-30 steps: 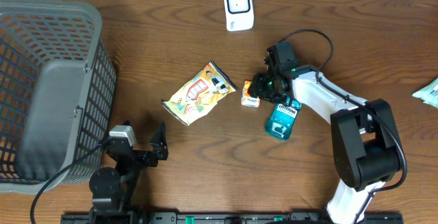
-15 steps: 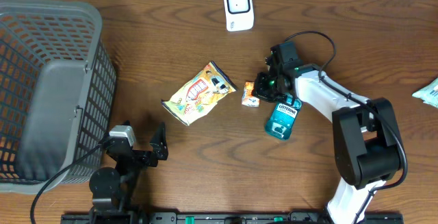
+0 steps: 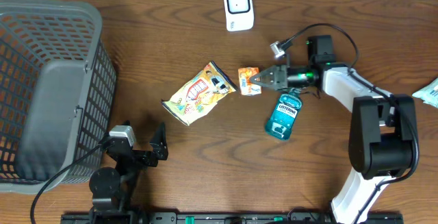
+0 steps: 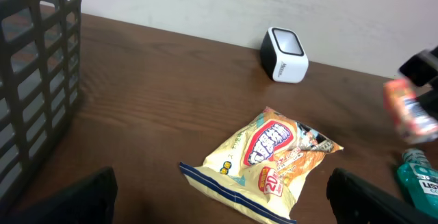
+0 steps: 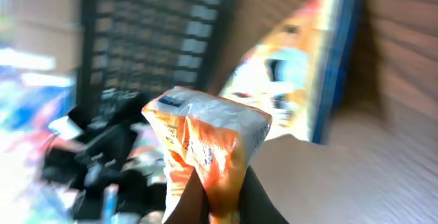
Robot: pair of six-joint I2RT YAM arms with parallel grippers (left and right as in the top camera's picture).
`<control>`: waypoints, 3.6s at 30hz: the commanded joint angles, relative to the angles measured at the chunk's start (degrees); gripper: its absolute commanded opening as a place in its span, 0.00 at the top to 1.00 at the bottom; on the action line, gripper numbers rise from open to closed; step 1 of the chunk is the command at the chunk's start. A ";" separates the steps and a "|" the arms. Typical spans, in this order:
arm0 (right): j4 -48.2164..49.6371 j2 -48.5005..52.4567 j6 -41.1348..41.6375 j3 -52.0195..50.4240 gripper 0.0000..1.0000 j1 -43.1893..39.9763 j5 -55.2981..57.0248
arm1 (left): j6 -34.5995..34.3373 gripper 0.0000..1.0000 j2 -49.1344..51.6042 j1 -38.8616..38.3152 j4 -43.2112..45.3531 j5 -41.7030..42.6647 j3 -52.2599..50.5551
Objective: Scan the item barcode
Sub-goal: 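Lower the right gripper onto the orange box and grasp it, then lift the orange box and carry it toward the white scanner, then hold the orange box in front of the scanner window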
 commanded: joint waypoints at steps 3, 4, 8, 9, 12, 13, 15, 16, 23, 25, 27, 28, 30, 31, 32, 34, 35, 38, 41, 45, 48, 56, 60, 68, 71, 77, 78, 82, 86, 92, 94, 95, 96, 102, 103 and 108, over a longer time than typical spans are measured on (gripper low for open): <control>-0.15 -0.04 -6.62 -0.15 0.99 -1.03 -12.20 | 0.57 0.02 -0.39 -0.15 -1.01 0.70 -1.18; -0.15 -0.04 -5.88 -0.15 0.99 -0.98 -12.20 | 0.57 0.02 -0.39 -0.17 -1.01 0.72 -1.18; -0.13 -0.07 0.22 -0.15 0.99 -0.94 -12.20 | 0.57 0.02 -0.39 -0.15 -1.01 0.70 -1.18; -0.13 -0.07 1.66 -0.15 0.99 -0.92 -12.22 | 0.57 0.02 -0.39 -0.17 -1.01 0.70 -1.18; -0.20 -0.07 7.76 -0.15 0.99 -0.94 -12.20 | 0.57 0.02 -0.39 -0.17 -1.01 0.72 -1.18; -0.15 -0.07 9.05 -0.15 0.99 -0.94 -12.20 | 0.57 0.02 -0.39 -0.15 -1.01 0.72 -1.18; -0.22 -0.07 9.46 -0.15 0.99 -0.94 -12.22 | 0.57 0.02 -0.39 -0.17 -1.01 0.72 -1.18; -0.22 -0.07 9.49 -0.15 0.99 -0.92 -12.20 | 0.57 0.02 -0.39 -0.17 -1.01 0.72 -1.18; -1.49 -0.07 9.62 -0.15 0.99 -0.87 -12.22 | 0.57 0.02 -0.39 -0.17 -1.01 0.72 -1.18; -2.19 -0.33 9.62 -0.15 0.99 -0.87 -12.22 | 0.57 0.02 -0.39 -0.17 -1.01 0.72 -1.18; -2.56 -1.14 9.60 -0.15 0.99 -0.87 -12.22 | 0.57 0.02 -0.39 -0.15 -1.01 0.72 -1.18; -2.58 -1.79 9.60 -0.15 0.99 -0.87 -12.22 | 0.57 0.02 -0.39 -0.17 -1.01 0.72 -1.18; -3.61 -3.89 9.49 -0.15 0.99 -0.81 -12.22 | 0.57 0.02 -0.39 -0.17 -1.01 0.72 -1.18; -4.48 -5.22 8.92 -0.15 0.99 -0.74 -12.20 | 0.57 0.02 -0.39 -0.17 -1.01 0.70 -1.18; -5.73 -7.04 7.80 -0.15 0.99 -0.63 -12.22 | 0.57 0.02 -0.39 -0.17 -1.01 0.70 -1.18; -8.81 -11.28 5.44 -0.15 0.99 -0.39 -12.11 | 0.57 0.02 -0.39 -0.17 -1.01 0.72 -1.18; -10.56 -13.62 4.09 -0.15 0.99 -0.37 -11.37 | 0.57 0.02 -0.39 -0.17 -1.01 0.72 -1.18; -18.88 -25.14 2.51 -0.15 0.99 -0.37 7.21 | 0.57 0.02 -0.39 -0.17 -1.01 0.72 -1.18; -22.86 -34.25 5.55 -0.15 0.99 1.09 33.44 | 0.57 0.02 -0.39 -0.15 -1.01 0.70 -1.18; -24.37 -42.18 7.45 -0.17 0.99 5.57 56.81 | 0.57 0.02 -0.39 -0.15 -1.01 0.72 -1.18; -23.23 -44.44 7.10 -0.17 0.99 10.23 67.43 | 0.57 0.02 -0.39 -0.17 -1.01 0.72 -1.18; -15.82 -38.12 1.46 -0.35 0.99 16.79 85.99 | 0.57 0.02 -0.39 -0.17 -1.01 0.72 -1.18; -6.10 -31.41 -2.73 -0.35 0.99 16.79 87.71 | 0.57 0.02 -0.39 -0.17 -1.01 0.72 -1.18; 14.10 -18.58 -12.04 -0.26 0.99 16.85 87.73 | 0.57 0.02 -0.39 -0.15 -1.01 0.72 -1.18; 19.87 -15.67 -13.16 0.70 0.99 16.79 87.71 | 0.57 0.02 -0.39 -0.17 -1.01 0.72 -1.18; 20.85 -9.29 -14.88 8.57 0.99 17.35 85.70 | 0.57 0.02 -0.39 -0.17 -1.01 0.70 -1.18; 20.76 -7.96 -15.82 10.29 0.99 17.51 85.74 | 0.57 0.02 -0.39 -0.15 -1.01 0.72 -1.18; 15.76 -0.72 -20.59 20.98 0.99 18.23 85.85 | 0.57 0.02 -0.39 -0.17 -1.01 0.72 -1.18; 10.23 6.08 -25.77 31.43 0.99 18.56 88.50 | 0.57 0.02 -0.39 -0.17 -1.01 0.72 -1.18; 9.44 14.32 -36.52 41.42 0.99 19.21 99.10 | 0.57 0.02 -0.39 -0.17 -1.01 0.72 -1.18; 9.53 16.39 -39.95 43.23 0.99 19.54 100.56 | 0.57 0.02 -0.39 -0.17 -1.01 0.72 -1.18; 9.92 17.40 -41.59 43.95 0.99 19.82 101.42 | 0.57 0.02 -0.39 -0.15 -1.01 0.72 -1.18; 10.40 18.12 -42.60 44.28 0.99 20.06 101.94 | 0.57 0.02 -0.39 -0.15 -1.01 0.72 -1.18; 15.37 21.35 -47.54 44.54 0.99 21.49 103.16 | 0.57 0.02 -0.39 -0.15 -1.01 0.72 -1.18; 16.70 21.70 -47.67 44.54 0.98 21.64 103.73 | 0.57 0.02 -0.39 -0.17 -1.01 0.72 -1.18; 20.90 23.93 -47.17 44.54 0.99 21.73 104.37 | 0.57 0.02 -0.39 -0.15 -1.01 0.72 -1.18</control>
